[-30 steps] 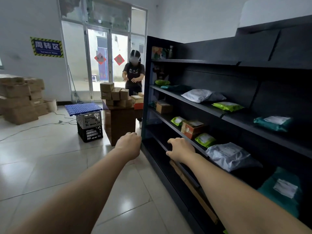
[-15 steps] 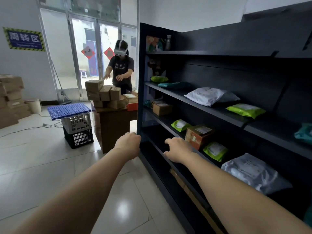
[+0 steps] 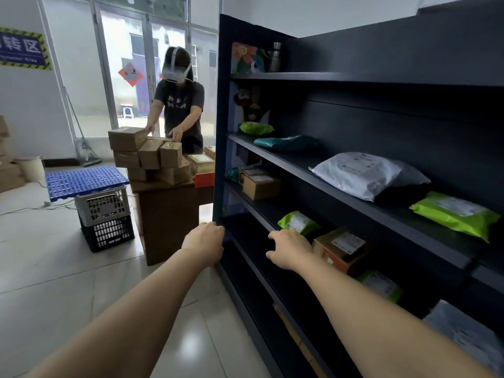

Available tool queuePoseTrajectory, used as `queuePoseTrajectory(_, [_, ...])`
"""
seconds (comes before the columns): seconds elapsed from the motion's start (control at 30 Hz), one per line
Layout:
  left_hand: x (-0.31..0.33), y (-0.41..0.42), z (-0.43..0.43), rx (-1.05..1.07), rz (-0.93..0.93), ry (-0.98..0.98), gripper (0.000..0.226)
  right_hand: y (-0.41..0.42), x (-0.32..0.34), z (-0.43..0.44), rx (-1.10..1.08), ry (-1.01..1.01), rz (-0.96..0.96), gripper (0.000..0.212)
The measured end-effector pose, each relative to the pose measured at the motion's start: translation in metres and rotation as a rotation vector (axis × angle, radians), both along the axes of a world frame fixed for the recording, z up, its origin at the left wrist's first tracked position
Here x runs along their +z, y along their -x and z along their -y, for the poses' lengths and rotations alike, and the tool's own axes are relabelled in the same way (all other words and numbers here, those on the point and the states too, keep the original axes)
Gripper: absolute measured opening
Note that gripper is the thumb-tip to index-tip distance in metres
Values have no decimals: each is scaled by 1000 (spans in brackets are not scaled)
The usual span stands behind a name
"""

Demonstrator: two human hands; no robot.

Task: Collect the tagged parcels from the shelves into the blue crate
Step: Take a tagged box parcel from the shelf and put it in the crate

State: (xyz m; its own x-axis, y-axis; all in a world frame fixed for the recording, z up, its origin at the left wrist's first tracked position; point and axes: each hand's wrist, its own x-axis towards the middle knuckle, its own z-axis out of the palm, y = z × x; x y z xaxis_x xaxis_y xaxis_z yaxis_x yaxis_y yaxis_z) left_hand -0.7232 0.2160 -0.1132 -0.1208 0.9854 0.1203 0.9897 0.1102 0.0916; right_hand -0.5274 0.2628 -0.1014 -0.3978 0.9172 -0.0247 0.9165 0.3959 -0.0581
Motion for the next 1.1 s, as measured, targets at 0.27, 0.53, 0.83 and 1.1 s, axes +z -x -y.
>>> queuePoseTrajectory(0.27, [-15,60,-141,-81,10,8,23,57,-19,-132,-63,47,-27,52])
queuePoseTrajectory(0.53, [-15,119,-270,-153,23,50,30,115,-23,-247,-137,84,-38,50])
queuePoseTrajectory(0.83, [-34,151,-401,-197,1,86,30,148,-39,-367,-178,123,-41,47])
queuePoseTrajectory(1.1, [-52,161,-540,-250,-14,135,33,152,-55,-496,-258,191,-113,46])
